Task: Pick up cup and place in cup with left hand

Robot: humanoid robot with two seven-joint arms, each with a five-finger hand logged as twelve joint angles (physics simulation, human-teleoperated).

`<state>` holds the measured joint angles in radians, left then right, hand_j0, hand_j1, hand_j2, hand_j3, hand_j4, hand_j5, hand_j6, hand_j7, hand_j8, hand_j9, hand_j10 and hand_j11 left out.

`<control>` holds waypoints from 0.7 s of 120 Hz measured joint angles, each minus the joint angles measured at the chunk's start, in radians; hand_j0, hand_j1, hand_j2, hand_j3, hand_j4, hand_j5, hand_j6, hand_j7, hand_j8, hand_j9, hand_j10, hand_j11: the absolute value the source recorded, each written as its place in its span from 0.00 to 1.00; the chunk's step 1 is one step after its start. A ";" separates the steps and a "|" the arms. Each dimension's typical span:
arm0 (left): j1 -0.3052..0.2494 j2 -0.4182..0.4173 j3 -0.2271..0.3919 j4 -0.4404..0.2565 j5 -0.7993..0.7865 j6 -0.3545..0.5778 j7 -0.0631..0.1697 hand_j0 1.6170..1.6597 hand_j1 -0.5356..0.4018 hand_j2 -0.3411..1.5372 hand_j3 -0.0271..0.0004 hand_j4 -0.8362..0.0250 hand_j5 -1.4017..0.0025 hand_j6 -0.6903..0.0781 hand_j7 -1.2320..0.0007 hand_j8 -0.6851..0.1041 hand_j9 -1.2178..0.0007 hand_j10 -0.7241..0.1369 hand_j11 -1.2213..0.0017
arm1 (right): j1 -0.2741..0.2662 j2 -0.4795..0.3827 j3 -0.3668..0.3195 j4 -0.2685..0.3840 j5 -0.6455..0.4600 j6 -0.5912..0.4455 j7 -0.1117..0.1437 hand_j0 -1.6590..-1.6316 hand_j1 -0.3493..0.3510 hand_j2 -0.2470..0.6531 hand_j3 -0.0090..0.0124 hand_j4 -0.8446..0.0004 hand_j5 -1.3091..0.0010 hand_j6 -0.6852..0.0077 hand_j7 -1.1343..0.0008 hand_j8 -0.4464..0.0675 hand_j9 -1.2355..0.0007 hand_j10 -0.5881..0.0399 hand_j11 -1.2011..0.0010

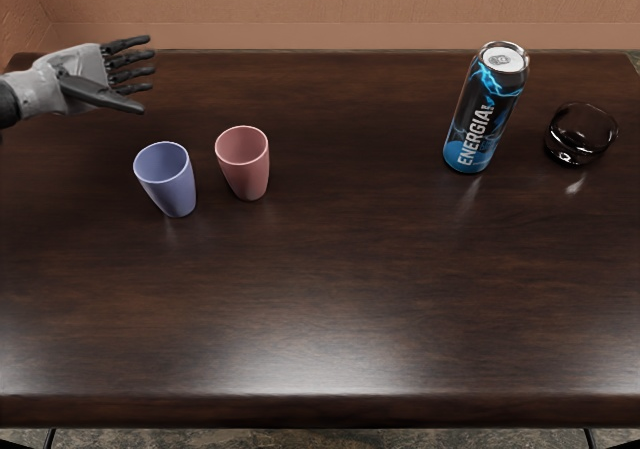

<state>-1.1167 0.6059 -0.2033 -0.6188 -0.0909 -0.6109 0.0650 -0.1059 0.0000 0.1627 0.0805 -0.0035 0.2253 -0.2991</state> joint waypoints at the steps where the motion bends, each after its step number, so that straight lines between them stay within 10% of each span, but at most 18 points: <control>1: 0.000 0.000 0.001 0.000 0.000 0.000 0.002 0.96 0.93 0.18 0.99 0.95 0.99 0.88 0.98 0.85 0.98 0.83 0.98 | 0.000 0.000 0.000 0.000 0.000 0.000 0.000 0.04 0.00 0.27 0.42 1.00 1.00 0.99 1.00 0.87 1.00 0.94 1.00; 13: 0.006 0.002 0.007 0.000 0.001 0.000 0.026 0.96 0.93 0.18 0.99 0.95 0.98 0.88 0.98 0.85 0.98 0.82 0.98 | 0.000 0.000 0.001 0.000 0.001 0.000 0.000 0.04 0.00 0.27 0.42 1.00 1.00 0.99 1.00 0.87 1.00 0.94 1.00; 39: -0.007 0.005 0.006 -0.001 0.088 0.000 0.168 0.96 0.92 0.18 0.99 0.95 0.98 0.88 0.98 0.85 0.98 0.82 0.98 | 0.000 0.000 0.000 -0.001 0.001 0.000 0.000 0.04 0.00 0.27 0.42 1.00 1.00 0.99 1.00 0.87 1.00 0.94 1.00; 66: -0.067 0.027 0.008 -0.059 0.209 0.000 0.191 0.96 0.92 0.18 0.99 0.95 0.98 0.88 0.98 0.85 0.98 0.82 0.98 | 0.000 0.000 0.000 -0.001 0.001 0.000 0.000 0.04 0.00 0.27 0.42 1.00 1.00 0.99 1.00 0.87 1.00 0.94 1.00; 84: -0.297 0.034 0.184 -0.225 0.231 0.137 0.189 0.96 0.92 0.18 0.99 0.95 0.98 0.88 0.98 0.85 0.98 0.82 0.98 | 0.000 0.000 0.000 -0.001 0.001 0.000 0.000 0.04 0.00 0.27 0.42 1.00 1.00 0.99 1.00 0.87 1.00 0.94 1.00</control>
<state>-1.4139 0.6400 -0.0195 -0.8443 0.1404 -0.4741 0.2538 -0.1058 0.0000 0.1629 0.0798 -0.0030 0.2252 -0.2991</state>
